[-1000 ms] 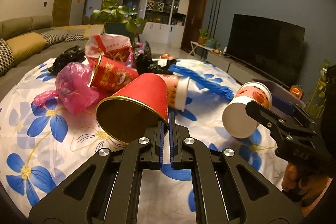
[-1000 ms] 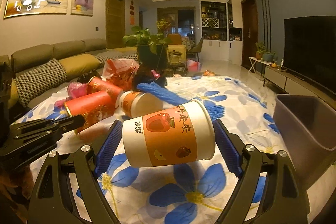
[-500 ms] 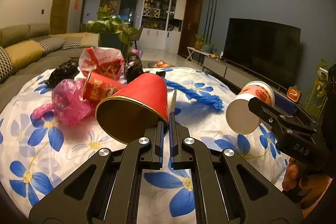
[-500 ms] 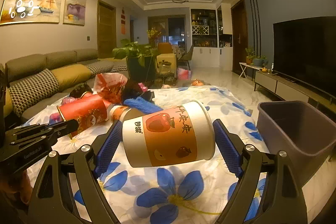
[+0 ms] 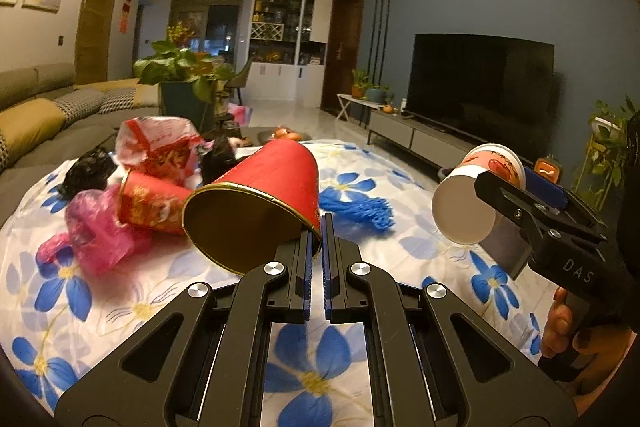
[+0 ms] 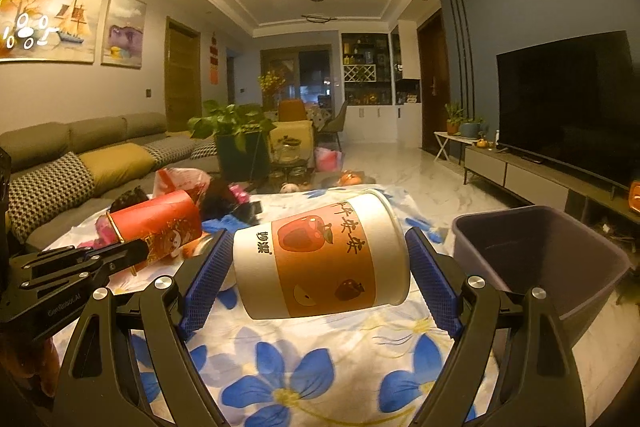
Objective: Collect trash
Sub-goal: 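Carry the red cup and white paper cup over the grey bin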
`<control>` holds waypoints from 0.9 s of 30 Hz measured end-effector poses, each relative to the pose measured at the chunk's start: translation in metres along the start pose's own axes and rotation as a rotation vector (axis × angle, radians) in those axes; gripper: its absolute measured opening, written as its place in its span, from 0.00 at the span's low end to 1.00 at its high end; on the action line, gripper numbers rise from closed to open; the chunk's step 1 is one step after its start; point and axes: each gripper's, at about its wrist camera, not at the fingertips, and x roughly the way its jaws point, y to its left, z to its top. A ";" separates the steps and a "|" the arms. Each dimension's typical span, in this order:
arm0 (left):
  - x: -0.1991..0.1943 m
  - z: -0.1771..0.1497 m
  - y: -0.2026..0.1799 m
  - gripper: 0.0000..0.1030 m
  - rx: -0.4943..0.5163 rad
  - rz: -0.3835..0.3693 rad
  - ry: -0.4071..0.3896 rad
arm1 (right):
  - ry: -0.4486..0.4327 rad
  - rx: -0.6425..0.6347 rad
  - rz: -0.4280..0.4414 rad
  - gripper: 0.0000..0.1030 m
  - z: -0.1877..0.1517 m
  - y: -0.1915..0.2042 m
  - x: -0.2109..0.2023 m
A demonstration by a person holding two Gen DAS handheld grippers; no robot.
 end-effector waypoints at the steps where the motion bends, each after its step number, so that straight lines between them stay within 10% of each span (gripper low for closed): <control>1: 0.003 0.002 -0.004 0.03 0.007 -0.007 -0.001 | -0.005 0.003 -0.010 0.81 0.001 -0.004 -0.001; 27: 0.091 0.051 -0.135 0.03 0.148 -0.257 -0.033 | -0.098 0.093 -0.316 0.81 0.026 -0.128 -0.014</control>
